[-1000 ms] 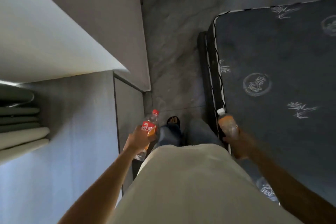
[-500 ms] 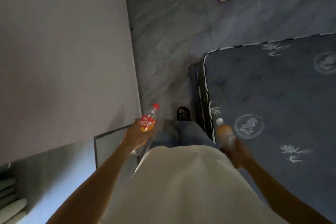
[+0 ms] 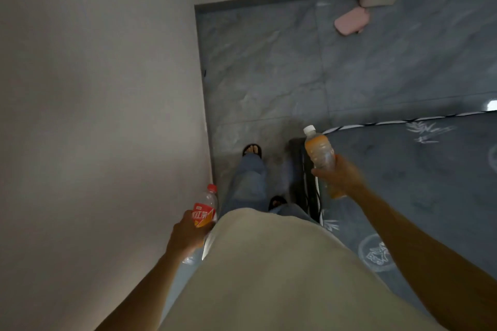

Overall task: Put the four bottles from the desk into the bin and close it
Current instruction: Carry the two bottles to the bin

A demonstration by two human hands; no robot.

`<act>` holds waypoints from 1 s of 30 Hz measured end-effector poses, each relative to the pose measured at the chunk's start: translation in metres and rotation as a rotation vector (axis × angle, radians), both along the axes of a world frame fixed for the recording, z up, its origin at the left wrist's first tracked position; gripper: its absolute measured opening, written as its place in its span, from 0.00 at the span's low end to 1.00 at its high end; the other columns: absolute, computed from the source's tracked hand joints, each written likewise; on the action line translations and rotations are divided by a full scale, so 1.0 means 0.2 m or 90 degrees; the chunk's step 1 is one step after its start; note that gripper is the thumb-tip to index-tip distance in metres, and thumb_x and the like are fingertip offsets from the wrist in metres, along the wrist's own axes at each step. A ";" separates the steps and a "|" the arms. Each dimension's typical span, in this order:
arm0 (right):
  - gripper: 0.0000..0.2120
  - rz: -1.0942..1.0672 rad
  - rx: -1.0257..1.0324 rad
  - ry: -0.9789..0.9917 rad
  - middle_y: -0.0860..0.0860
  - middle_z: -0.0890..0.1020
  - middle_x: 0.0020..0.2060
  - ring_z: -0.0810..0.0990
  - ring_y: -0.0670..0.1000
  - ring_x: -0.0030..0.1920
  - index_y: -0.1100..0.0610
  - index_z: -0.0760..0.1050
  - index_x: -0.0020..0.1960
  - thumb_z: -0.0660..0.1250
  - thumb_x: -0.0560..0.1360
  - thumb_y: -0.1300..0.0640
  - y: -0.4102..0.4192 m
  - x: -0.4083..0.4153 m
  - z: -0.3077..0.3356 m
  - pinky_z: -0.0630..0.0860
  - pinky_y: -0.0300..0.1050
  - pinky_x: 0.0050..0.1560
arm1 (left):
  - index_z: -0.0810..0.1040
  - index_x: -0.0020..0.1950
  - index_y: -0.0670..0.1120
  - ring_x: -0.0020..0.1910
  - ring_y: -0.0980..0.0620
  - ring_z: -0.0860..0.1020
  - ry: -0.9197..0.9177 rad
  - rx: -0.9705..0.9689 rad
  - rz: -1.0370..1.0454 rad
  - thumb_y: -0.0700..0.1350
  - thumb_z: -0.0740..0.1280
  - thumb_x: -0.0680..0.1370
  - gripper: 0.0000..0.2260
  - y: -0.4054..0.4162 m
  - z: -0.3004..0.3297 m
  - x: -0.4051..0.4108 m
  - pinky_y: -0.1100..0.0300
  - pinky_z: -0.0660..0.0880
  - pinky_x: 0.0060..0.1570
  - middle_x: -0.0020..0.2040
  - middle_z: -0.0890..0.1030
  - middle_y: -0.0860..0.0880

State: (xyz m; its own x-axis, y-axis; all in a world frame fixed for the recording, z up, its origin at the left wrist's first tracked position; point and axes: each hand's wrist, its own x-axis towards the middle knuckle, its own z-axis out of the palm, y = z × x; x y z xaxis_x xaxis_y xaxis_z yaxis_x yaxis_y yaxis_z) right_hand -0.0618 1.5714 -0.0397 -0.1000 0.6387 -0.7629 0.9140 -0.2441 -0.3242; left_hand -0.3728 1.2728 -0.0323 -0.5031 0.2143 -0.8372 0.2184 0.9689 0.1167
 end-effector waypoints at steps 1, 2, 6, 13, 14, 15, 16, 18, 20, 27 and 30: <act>0.31 -0.010 -0.006 -0.001 0.58 0.82 0.50 0.82 0.61 0.50 0.57 0.73 0.62 0.77 0.67 0.42 0.06 -0.03 0.00 0.80 0.60 0.54 | 0.73 0.61 0.53 0.41 0.45 0.78 -0.002 0.006 -0.007 0.67 0.74 0.63 0.33 0.10 0.00 -0.05 0.55 0.74 0.43 0.53 0.83 0.43; 0.31 -0.016 -0.010 -0.008 0.58 0.82 0.51 0.82 0.61 0.51 0.57 0.73 0.63 0.77 0.67 0.42 0.10 -0.05 0.00 0.79 0.60 0.54 | 0.73 0.60 0.54 0.42 0.44 0.78 -0.004 0.017 -0.018 0.68 0.73 0.61 0.33 0.22 0.01 -0.11 0.55 0.74 0.43 0.53 0.83 0.43; 0.28 -0.066 -0.038 -0.029 0.58 0.81 0.52 0.81 0.58 0.50 0.58 0.73 0.63 0.75 0.70 0.44 0.23 -0.09 0.04 0.78 0.58 0.55 | 0.72 0.65 0.50 0.46 0.44 0.81 -0.027 0.031 -0.110 0.64 0.75 0.65 0.34 0.79 0.03 -0.31 0.54 0.77 0.47 0.56 0.82 0.43; 0.25 -0.234 -0.099 -0.086 0.59 0.84 0.48 0.83 0.61 0.48 0.58 0.76 0.57 0.75 0.69 0.41 0.29 0.06 0.09 0.78 0.54 0.51 | 0.72 0.67 0.52 0.50 0.47 0.81 -0.087 0.147 -0.297 0.68 0.72 0.66 0.35 1.86 0.08 -0.40 0.52 0.78 0.50 0.56 0.81 0.48; 0.23 -0.253 -0.104 -0.085 0.59 0.84 0.47 0.83 0.61 0.47 0.58 0.78 0.54 0.74 0.70 0.41 0.31 0.08 0.09 0.79 0.53 0.49 | 0.71 0.68 0.53 0.50 0.48 0.80 -0.095 0.155 -0.325 0.67 0.72 0.66 0.34 2.00 0.07 -0.38 0.53 0.77 0.49 0.56 0.80 0.49; 0.20 -0.272 -0.105 -0.085 0.59 0.85 0.45 0.84 0.60 0.45 0.57 0.79 0.51 0.73 0.70 0.41 0.33 0.10 0.08 0.78 0.52 0.47 | 0.70 0.69 0.53 0.50 0.49 0.79 -0.101 0.162 -0.351 0.67 0.72 0.67 0.35 2.14 0.07 -0.37 0.53 0.77 0.47 0.55 0.79 0.50; 0.19 -0.297 -0.103 -0.083 0.58 0.85 0.43 0.83 0.59 0.44 0.56 0.79 0.49 0.73 0.70 0.41 0.36 0.12 0.08 0.77 0.50 0.45 | 0.68 0.69 0.53 0.51 0.49 0.79 -0.104 0.168 -0.372 0.67 0.72 0.67 0.36 2.28 0.06 -0.35 0.53 0.77 0.47 0.55 0.79 0.50; 0.19 -0.361 -0.110 -0.076 0.56 0.84 0.41 0.82 0.56 0.41 0.55 0.80 0.49 0.76 0.69 0.42 0.44 0.15 0.06 0.75 0.48 0.43 | 0.67 0.70 0.52 0.53 0.47 0.80 -0.106 0.175 -0.402 0.67 0.73 0.67 0.37 2.52 0.06 -0.31 0.49 0.81 0.51 0.56 0.79 0.49; 0.20 -0.415 -0.141 -0.063 0.56 0.84 0.43 0.82 0.57 0.43 0.56 0.80 0.51 0.77 0.68 0.43 0.55 0.19 0.03 0.77 0.50 0.45 | 0.67 0.70 0.52 0.52 0.46 0.80 -0.104 0.165 -0.434 0.67 0.73 0.68 0.37 2.74 0.07 -0.27 0.46 0.81 0.53 0.56 0.80 0.48; 0.23 -0.490 -0.095 -0.018 0.52 0.79 0.37 0.77 0.52 0.35 0.61 0.76 0.57 0.78 0.69 0.49 1.19 0.26 -0.04 0.71 0.46 0.35 | 0.77 0.57 0.53 0.46 0.44 0.85 -0.057 0.129 -0.538 0.66 0.75 0.66 0.27 3.27 0.04 -0.21 0.50 0.82 0.49 0.47 0.85 0.49; 0.26 -0.490 -0.073 0.001 0.57 0.82 0.45 0.82 0.60 0.46 0.58 0.75 0.59 0.77 0.68 0.45 1.58 0.31 -0.03 0.77 0.51 0.45 | 0.79 0.53 0.51 0.35 0.50 0.84 -0.065 0.080 -0.547 0.62 0.76 0.68 0.21 3.45 0.04 -0.21 0.53 0.83 0.37 0.40 0.85 0.49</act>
